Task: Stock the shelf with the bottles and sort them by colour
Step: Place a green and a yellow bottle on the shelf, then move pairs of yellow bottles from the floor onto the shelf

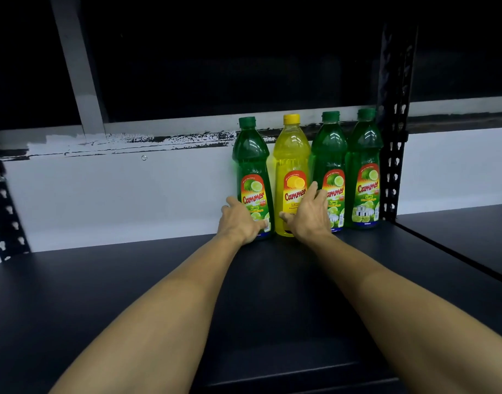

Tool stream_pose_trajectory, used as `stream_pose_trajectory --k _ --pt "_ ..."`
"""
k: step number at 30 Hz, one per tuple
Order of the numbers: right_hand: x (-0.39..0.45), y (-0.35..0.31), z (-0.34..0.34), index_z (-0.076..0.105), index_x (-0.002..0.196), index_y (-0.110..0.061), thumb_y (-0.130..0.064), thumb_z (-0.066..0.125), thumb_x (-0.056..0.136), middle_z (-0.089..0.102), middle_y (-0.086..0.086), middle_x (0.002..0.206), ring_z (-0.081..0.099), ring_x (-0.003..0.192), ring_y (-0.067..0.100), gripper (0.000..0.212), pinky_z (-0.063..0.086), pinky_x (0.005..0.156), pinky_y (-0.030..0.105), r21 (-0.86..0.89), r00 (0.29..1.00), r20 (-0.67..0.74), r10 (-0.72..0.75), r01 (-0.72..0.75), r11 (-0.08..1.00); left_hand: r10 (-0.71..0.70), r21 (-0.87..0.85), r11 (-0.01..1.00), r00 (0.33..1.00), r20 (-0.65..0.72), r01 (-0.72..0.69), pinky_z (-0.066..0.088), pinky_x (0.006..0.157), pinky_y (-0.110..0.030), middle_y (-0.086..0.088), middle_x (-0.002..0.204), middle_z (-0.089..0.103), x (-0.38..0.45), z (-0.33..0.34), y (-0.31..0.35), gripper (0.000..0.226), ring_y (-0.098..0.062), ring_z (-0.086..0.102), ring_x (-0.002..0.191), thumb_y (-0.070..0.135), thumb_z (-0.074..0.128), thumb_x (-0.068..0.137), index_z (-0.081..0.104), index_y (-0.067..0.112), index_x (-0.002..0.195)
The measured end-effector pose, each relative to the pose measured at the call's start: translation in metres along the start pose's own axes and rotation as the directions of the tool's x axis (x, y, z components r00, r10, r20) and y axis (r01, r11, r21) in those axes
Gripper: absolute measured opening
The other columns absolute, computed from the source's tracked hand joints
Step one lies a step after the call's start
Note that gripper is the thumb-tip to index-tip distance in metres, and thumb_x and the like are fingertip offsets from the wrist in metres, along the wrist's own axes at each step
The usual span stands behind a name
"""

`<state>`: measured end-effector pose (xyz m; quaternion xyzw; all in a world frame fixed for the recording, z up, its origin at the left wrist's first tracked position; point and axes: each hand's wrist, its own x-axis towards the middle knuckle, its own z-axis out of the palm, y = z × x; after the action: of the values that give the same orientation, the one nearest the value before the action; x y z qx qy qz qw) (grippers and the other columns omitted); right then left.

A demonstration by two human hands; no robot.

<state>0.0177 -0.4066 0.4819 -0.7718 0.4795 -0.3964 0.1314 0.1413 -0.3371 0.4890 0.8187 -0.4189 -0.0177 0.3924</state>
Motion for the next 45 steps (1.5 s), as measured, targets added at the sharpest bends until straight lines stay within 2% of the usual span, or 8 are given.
stream_pose_trajectory --k 6,10,14,20,27,32,37,45 --pt "-0.025 -0.002 -0.019 0.024 0.142 -0.004 -0.020 0.063 0.089 0.030 0.018 0.136 0.033 0.126 0.033 0.068 0.041 0.093 0.040 -0.058 0.998 0.023 -0.065 0.066 0.996 0.041 0.143 0.988 0.998 0.057 -0.049 0.044 0.097 -0.039 -0.019 0.141 0.042 -0.031 -0.036 -0.015 0.085 -0.033 0.047 0.127 0.042 0.071 0.086 0.022 0.005 0.145" --pt "-0.064 -0.010 -0.035 0.032 0.141 -0.007 -0.030 0.064 0.089 0.034 0.015 0.137 0.034 0.128 0.033 0.065 0.040 0.097 0.044 -0.083 0.986 0.111 -0.124 0.133 0.988 0.069 0.176 0.979 0.980 0.186 -0.102 0.041 0.096 -0.033 -0.012 0.141 0.049 -0.075 -0.063 -0.028 0.077 -0.028 0.048 0.127 0.048 0.067 0.087 0.031 0.014 0.145" --pt "-0.116 -0.020 -0.057 0.040 0.140 -0.016 -0.042 0.063 0.089 0.040 0.006 0.139 0.040 0.129 0.026 0.062 0.043 0.100 0.045 0.049 0.968 0.180 -0.176 0.170 0.984 0.127 0.083 0.986 0.971 0.203 -0.146 0.041 0.094 -0.027 -0.005 0.134 0.054 -0.135 -0.088 -0.037 0.069 -0.019 0.054 0.118 0.047 0.066 0.087 0.036 0.020 0.143" --pt "-0.199 -0.028 -0.087 0.049 0.134 -0.022 -0.042 0.063 0.089 0.051 -0.003 0.132 0.043 0.127 0.015 0.051 0.041 0.102 0.044 0.187 0.947 0.075 -0.313 0.295 0.937 0.321 -0.092 0.941 0.946 -0.050 -0.325 0.050 0.092 -0.025 0.007 0.116 0.060 -0.219 -0.115 -0.055 0.049 -0.003 0.058 0.105 0.039 0.067 0.088 0.051 0.023 0.131" --pt "-0.293 -0.015 -0.081 0.057 0.125 -0.019 -0.034 0.060 0.090 0.054 -0.004 0.123 0.048 0.116 0.014 0.039 0.055 0.077 0.043 0.267 0.878 -0.133 -0.459 0.478 0.837 0.536 -0.093 0.820 0.814 -0.223 -0.565 0.054 0.090 -0.035 0.005 0.120 0.057 -0.311 -0.111 -0.096 0.049 -0.004 0.058 0.111 0.031 0.066 0.088 0.051 0.018 0.132" --pt "-0.347 0.012 -0.038 0.054 0.129 -0.016 -0.031 0.060 0.090 0.047 -0.001 0.130 0.049 0.119 0.014 0.043 0.055 0.066 0.035 0.267 0.853 -0.034 -0.520 0.510 0.818 0.475 -0.024 0.878 0.877 -0.069 -0.477 0.053 0.090 -0.041 0.010 0.127 0.051 -0.351 -0.083 -0.148 0.060 -0.002 0.051 0.118 0.045 0.059 0.087 0.039 0.026 0.140" --pt "-0.383 0.052 0.020 0.054 0.128 -0.014 -0.028 0.064 0.090 0.050 0.003 0.129 0.048 0.117 0.017 0.042 0.041 0.056 0.025 0.162 0.847 0.157 -0.509 0.486 0.859 0.306 0.140 0.937 0.946 0.105 -0.319 0.049 0.093 -0.043 0.010 0.138 0.044 -0.372 -0.048 -0.207 0.065 -0.007 0.046 0.124 0.048 0.058 0.089 0.031 0.029 0.145" --pt "-0.432 0.112 0.104 0.054 0.129 -0.010 -0.023 0.062 0.090 0.050 0.006 0.127 0.050 0.112 0.023 0.042 0.038 0.051 0.028 0.076 0.780 0.448 -0.438 0.455 0.887 0.064 0.339 0.918 0.920 0.388 -0.207 0.045 0.090 -0.042 0.004 0.149 0.033 -0.382 0.013 -0.292 0.067 -0.016 0.039 0.133 0.048 0.052 0.094 0.022 0.024 0.150"
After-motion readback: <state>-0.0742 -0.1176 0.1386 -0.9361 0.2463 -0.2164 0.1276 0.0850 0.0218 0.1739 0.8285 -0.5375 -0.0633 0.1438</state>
